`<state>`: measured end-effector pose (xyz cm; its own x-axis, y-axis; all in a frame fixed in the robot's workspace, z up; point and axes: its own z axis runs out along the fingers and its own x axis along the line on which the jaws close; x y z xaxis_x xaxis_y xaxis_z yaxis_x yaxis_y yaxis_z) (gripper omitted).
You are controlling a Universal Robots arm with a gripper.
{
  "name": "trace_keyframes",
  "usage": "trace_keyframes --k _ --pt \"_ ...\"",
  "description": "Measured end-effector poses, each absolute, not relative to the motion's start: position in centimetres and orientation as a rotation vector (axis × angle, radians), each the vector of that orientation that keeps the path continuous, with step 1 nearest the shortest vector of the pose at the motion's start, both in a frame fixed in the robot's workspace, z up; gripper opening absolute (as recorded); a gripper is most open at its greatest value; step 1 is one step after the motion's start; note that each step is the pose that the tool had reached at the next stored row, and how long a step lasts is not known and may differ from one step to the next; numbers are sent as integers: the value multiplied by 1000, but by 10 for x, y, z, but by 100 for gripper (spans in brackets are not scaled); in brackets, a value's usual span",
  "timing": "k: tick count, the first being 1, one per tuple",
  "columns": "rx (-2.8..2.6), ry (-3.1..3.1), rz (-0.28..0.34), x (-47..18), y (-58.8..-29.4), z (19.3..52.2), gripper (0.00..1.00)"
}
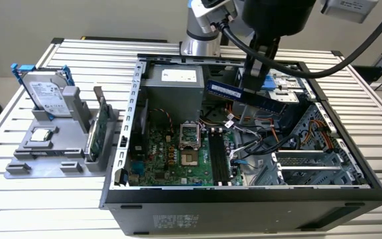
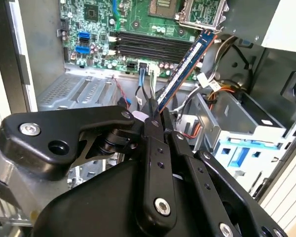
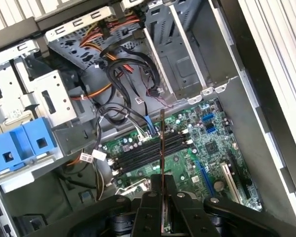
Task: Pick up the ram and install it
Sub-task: 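Insert the ram into the slot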
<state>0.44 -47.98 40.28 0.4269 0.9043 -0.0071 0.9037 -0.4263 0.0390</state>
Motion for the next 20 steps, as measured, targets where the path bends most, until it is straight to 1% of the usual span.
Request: trace_keyframes --k 20 --pt "2846 1236 14 4 -480 400 0"
